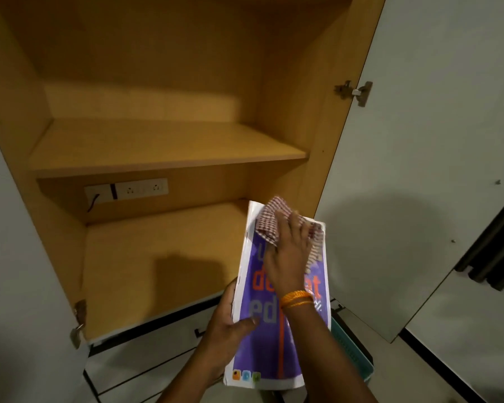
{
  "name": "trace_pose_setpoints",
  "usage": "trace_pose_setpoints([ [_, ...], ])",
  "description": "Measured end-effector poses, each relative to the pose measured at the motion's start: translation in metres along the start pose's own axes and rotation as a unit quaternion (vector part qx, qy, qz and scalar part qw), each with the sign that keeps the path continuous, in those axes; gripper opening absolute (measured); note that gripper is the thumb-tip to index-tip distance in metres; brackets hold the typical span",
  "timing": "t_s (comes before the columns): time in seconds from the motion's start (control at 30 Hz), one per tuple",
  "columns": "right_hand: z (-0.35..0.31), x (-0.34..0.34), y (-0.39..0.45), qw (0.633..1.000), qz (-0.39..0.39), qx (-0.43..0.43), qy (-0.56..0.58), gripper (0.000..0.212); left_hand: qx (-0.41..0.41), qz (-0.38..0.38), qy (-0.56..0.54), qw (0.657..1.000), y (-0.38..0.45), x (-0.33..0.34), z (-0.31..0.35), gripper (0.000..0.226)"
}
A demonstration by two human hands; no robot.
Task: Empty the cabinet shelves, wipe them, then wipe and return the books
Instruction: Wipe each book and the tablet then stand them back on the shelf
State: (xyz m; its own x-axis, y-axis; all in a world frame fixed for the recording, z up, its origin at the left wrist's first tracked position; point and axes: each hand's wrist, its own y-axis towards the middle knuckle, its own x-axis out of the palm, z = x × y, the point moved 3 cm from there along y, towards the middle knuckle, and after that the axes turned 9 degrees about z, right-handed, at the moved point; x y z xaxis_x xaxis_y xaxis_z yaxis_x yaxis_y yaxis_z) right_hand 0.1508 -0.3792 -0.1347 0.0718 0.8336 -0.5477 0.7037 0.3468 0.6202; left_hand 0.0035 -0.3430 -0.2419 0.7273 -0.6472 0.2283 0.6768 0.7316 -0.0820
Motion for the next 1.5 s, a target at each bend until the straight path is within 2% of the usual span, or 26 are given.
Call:
trace_pose_setpoints([
  [0.17,-0.026,0.020,-0.020,0.980,-0.091,-0.176,0.025,0.080,0.073,-0.007,0.046,0.996,0.011,-0.001,0.007,0.081],
  [0.3,-0.006,0.018,-0.055,0.966,-0.130,-0.219,0.036,0.082,0.055,0.018,0.004,0.998,0.016,-0.011,0.009,0.077],
  [0.37,0.011,0.015,-0.068,0.970,-0.130,-0.206,0.016,0.073,0.038,0.030,-0.017,0.999,0.018,-0.016,0.008,0.075],
  [0.47,0.036,0.010,-0.069,0.986,-0.125,-0.114,-0.004,0.063,-0.015,0.022,-0.032,0.999,0.018,-0.018,0.005,0.074],
  [0.57,0.048,0.001,-0.048,0.996,-0.074,-0.039,-0.029,0.061,-0.065,0.018,-0.045,0.997,0.009,-0.016,0.006,0.073],
  [0.73,0.042,-0.012,0.001,0.998,-0.014,0.057,-0.010,0.068,-0.070,-0.036,-0.029,0.996,-0.003,-0.006,0.013,0.069],
  [0.8,0.031,-0.012,0.010,0.999,-0.020,0.041,-0.001,0.070,-0.064,-0.040,-0.031,0.997,-0.006,-0.002,0.017,0.067],
  [0.9,0.016,-0.006,0.002,0.997,-0.062,-0.050,0.013,0.074,-0.042,-0.041,-0.045,0.997,-0.006,0.002,0.018,0.057],
  [1.03,0.008,0.000,-0.037,0.975,-0.134,-0.168,0.062,0.075,0.028,-0.005,-0.044,0.999,0.000,-0.003,0.016,0.072],
  [1.13,0.016,0.000,-0.072,0.962,-0.160,-0.208,0.079,0.069,0.053,0.038,-0.062,0.996,0.005,-0.010,0.020,0.073],
  [1.23,0.031,-0.010,-0.093,0.965,-0.150,-0.187,0.103,0.062,0.012,0.050,-0.112,0.992,0.007,-0.019,0.019,0.062],
  [1.37,0.061,-0.021,-0.089,0.982,-0.108,-0.091,0.122,0.059,-0.032,0.088,-0.131,0.987,0.005,-0.026,0.015,0.061],
  [1.5,0.064,-0.024,-0.071,0.990,-0.077,0.016,0.117,0.059,-0.021,0.039,-0.100,0.994,0.002,-0.019,0.019,0.060],
])
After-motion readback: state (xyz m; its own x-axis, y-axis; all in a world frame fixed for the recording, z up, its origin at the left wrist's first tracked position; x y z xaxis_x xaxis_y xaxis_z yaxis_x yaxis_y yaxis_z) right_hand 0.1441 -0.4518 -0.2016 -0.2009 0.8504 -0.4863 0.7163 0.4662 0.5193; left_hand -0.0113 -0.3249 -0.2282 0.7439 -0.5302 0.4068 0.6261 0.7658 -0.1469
